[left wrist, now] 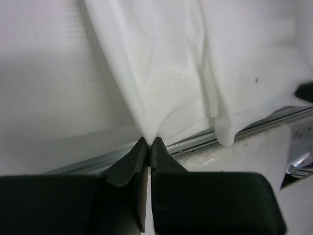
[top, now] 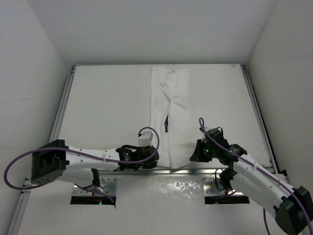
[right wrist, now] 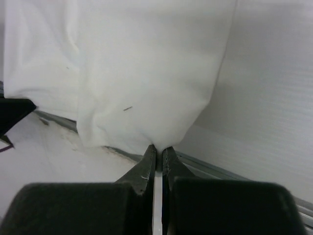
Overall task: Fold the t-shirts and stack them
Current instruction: Grab the bottom of the folded rectangular tshirt with both arms, then fold the folded rectangular tshirt in 1/3 of the way
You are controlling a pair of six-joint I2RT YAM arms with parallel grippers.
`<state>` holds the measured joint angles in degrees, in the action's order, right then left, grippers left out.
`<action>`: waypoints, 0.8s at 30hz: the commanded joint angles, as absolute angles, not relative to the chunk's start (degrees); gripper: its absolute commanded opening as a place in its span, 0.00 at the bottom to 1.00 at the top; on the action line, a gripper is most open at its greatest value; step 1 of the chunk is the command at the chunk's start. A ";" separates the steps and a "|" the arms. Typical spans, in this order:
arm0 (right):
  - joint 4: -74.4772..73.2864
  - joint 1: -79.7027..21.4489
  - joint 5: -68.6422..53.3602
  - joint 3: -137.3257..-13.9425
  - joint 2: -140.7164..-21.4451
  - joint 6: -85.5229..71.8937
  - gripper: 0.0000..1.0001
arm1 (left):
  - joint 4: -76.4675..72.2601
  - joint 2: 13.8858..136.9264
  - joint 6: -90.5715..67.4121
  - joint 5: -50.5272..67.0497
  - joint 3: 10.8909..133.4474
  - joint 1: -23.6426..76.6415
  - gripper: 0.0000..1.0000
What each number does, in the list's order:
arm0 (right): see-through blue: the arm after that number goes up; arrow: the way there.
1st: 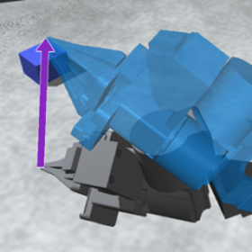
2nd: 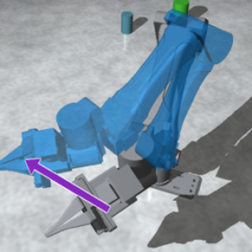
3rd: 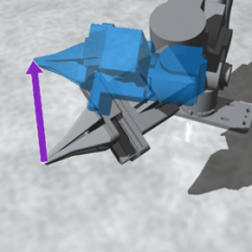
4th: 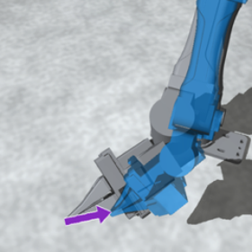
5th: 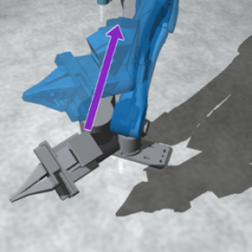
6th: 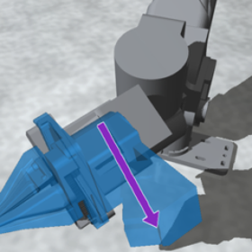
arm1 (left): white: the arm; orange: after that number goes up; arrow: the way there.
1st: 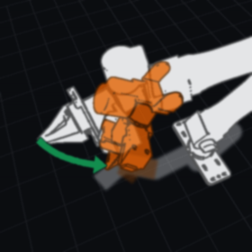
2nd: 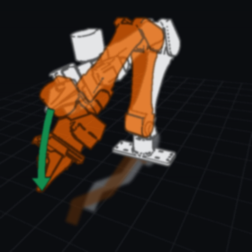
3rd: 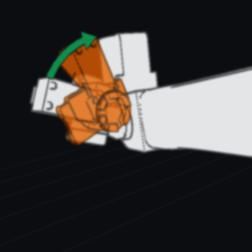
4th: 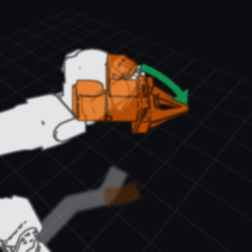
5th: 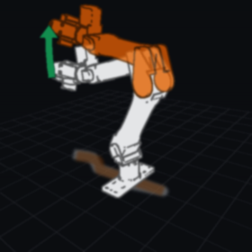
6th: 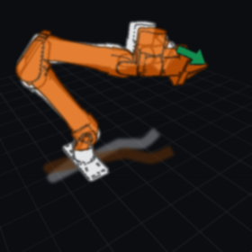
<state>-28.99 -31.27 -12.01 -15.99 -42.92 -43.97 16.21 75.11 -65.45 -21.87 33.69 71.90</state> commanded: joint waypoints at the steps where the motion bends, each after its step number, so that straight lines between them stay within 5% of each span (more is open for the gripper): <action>1: -27.51 -31.73 -9.85 -22.22 -43.67 -42.64 0.00 | 18.02 70.58 -61.88 -26.62 36.99 71.02 0.00; 24: -18.55 -20.84 0.88 -57.10 -82.69 -30.68 0.00 | 8.97 89.11 -42.10 -18.90 61.34 39.91 0.00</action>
